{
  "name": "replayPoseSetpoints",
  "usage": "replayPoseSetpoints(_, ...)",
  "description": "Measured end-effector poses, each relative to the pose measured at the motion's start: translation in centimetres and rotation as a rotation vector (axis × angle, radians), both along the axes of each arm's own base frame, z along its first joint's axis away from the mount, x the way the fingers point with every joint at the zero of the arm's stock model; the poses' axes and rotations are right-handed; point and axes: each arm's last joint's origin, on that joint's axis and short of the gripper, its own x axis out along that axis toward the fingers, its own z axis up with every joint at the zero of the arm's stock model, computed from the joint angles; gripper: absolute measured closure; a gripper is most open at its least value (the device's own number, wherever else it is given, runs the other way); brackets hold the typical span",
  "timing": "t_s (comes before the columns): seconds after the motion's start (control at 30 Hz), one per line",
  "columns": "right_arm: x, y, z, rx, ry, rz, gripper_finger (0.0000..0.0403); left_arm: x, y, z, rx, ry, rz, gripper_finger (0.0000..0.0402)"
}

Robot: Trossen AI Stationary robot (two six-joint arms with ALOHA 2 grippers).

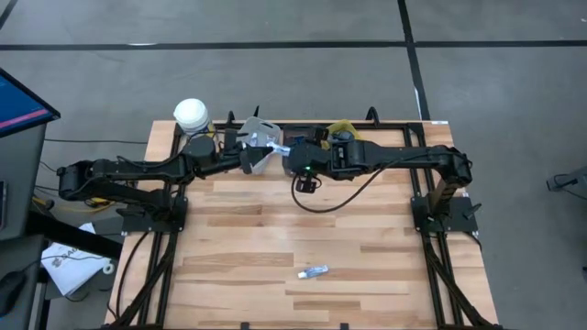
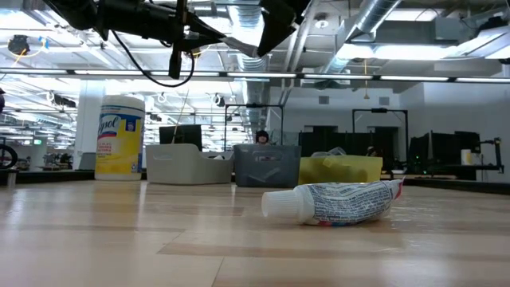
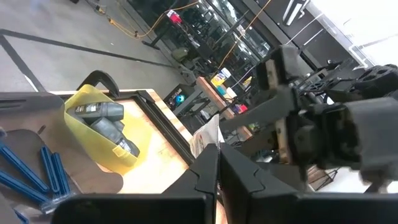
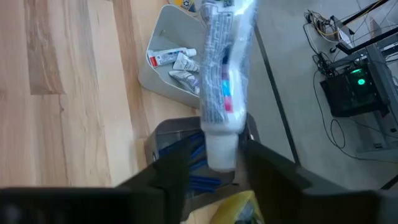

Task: Pick & Place Travel size toiletries
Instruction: Put the toothpaste into the gray bin

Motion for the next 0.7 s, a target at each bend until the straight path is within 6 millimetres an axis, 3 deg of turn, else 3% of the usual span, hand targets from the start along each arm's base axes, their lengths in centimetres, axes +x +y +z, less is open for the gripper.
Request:
replayPoseSetpoints(0.13,-0.8,0.0,1.0,0.011,-0.029,-0.015,0.0197,0.0,0.1,0.0,0.013,0.005,0.026,0.0401)
replayPoseSetpoints(0.27,-2.0,0.0,2.0,0.026,-0.044,-0.032,0.0162,-0.3,0.8,0.0,0.046,0.019,0.063,0.0401)
replayPoseSetpoints(0.4,-3.6,0.1,3.3,0.058,-0.07,-0.071,0.0163,-0.6,1.7,-0.4,0.139,0.108,0.151,0.0401)
replayPoseSetpoints(0.7,-6.4,1.0,5.6,0.112,-0.142,-0.103,0.02,-2.0,3.2,-2.9,0.315,0.559,0.423,0.0401)
